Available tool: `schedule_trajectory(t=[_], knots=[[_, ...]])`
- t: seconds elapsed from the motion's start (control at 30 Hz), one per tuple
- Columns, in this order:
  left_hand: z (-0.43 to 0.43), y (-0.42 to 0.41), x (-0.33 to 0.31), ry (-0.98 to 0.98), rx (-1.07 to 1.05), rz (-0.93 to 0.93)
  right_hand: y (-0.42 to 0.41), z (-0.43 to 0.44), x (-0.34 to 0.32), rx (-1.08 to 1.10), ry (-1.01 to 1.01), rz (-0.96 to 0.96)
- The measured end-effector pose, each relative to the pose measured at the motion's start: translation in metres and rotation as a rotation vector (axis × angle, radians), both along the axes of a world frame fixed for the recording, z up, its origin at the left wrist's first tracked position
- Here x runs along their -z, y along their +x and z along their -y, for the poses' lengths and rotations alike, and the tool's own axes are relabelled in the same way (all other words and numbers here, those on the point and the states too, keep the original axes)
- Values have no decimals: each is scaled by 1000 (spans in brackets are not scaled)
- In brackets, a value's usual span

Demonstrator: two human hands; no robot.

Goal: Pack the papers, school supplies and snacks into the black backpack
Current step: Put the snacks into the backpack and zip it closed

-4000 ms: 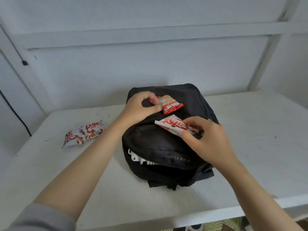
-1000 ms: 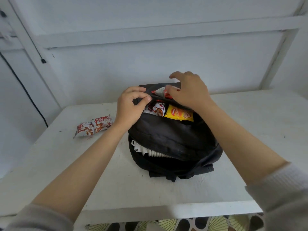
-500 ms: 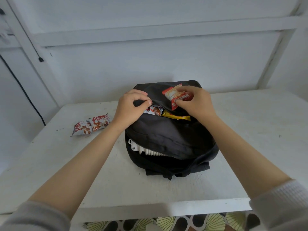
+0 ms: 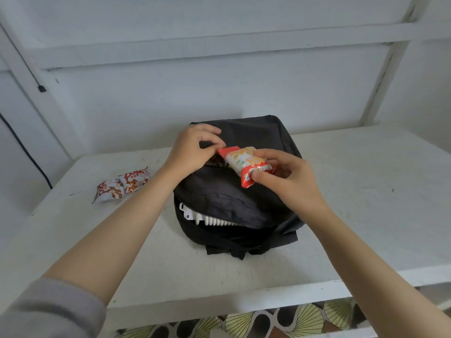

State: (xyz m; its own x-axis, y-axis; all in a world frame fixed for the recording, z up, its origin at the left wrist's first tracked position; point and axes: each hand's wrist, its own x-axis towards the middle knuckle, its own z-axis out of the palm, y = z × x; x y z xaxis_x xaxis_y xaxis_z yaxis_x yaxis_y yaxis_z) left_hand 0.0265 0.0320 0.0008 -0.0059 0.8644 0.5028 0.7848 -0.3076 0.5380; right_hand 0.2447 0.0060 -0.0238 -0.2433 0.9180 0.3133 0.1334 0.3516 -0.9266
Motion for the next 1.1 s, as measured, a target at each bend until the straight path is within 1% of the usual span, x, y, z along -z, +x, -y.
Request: schedule_trajectory(t=[0.07,0.1,0.17,0.27,0.3,0.37,0.47,0.57,0.63,0.7,0.73,0.8,0.87,0.9,1.0,1.1], knots=[[-2,1,-5,108,-59,46,-2,6,0,-91,-20,25],[-3,1,-7,156,-82,58,-4,8,0,-111,-18,71],[-4,3,-10,227,-111,66,-10,6,0,-68,3,136],[-4,6,-10,310,-123,63,-24,-2,-1,58,14,161],[-3,6,-9,326,-121,70,-29,-4,-1,69,34,196],[-1,6,-8,350,-119,76,-39,-8,-2,14,75,284],[0,5,-7,369,-118,66,-55,-20,-2,-152,39,428],[1,4,-7,367,-114,73,-67,-28,-7,-291,-35,490],[1,3,-7,360,-115,75,-72,-28,-8,-282,-29,547],[1,2,-7,341,-118,72,-76,-21,-5,-168,57,611],[1,1,-7,332,-121,69,-77,-17,-1,-99,117,613],[0,-1,-7,324,-120,60,-76,-5,6,-24,211,545],[0,-3,-7,317,-112,55,-72,3,8,-42,273,458],[0,-3,-7,313,-106,59,-70,4,7,-75,281,444],[0,-2,-7,304,-83,88,-67,-1,2,-191,194,553],[0,-3,-7,299,-69,100,-73,-17,-4,-219,81,615]])
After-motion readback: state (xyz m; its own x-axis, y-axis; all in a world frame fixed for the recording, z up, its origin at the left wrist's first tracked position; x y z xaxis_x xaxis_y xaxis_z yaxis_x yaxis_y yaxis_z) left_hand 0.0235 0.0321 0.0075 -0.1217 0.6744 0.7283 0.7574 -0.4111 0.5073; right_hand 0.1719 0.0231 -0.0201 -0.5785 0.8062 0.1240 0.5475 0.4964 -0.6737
